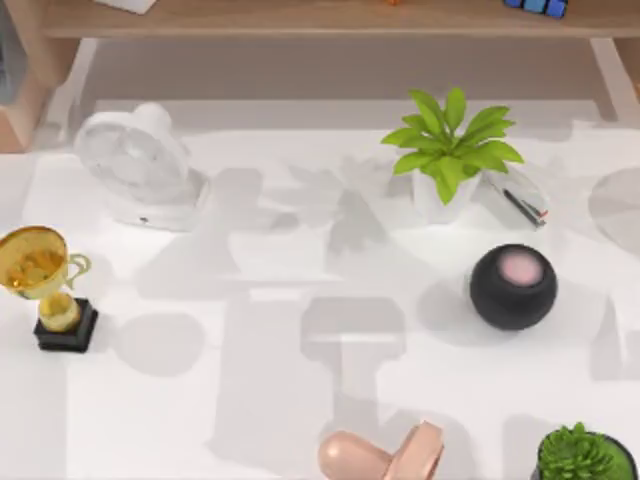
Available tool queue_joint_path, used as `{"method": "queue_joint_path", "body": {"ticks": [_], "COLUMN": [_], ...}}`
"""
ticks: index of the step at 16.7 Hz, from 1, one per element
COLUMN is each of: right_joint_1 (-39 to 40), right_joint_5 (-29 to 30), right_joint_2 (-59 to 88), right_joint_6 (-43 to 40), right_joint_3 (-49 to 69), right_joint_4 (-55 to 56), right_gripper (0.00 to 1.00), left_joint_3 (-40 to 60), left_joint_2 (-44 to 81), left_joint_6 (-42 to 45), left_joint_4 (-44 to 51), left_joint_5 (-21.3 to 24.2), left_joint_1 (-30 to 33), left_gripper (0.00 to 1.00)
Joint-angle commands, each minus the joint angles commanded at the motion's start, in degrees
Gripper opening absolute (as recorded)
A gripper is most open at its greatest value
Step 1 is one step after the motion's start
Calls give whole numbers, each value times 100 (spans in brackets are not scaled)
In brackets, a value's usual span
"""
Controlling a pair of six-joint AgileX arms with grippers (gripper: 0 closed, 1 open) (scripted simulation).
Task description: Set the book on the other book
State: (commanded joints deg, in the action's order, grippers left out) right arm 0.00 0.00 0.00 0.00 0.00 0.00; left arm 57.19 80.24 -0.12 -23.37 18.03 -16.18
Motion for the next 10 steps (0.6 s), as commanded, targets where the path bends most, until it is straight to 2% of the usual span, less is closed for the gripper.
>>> {"method": "queue_joint_path", "body": {"ticks": [5,10], "right_joint_1": [0,0], "right_joint_5": [0,0], "right_joint_2": [0,0], "right_joint_6": [0,0], "right_joint_3": [0,0], "right_joint_4": [0,0], "right_gripper": [100,100], "left_joint_3": [1618,2420], "left_joint_2": [2414,3527], "left_joint_6": [19,23], "left_joint_4": [-672,-1011], "left_joint_5": [493,734], "left_joint_1": [-463,-691], "left_gripper": [100,100]}}
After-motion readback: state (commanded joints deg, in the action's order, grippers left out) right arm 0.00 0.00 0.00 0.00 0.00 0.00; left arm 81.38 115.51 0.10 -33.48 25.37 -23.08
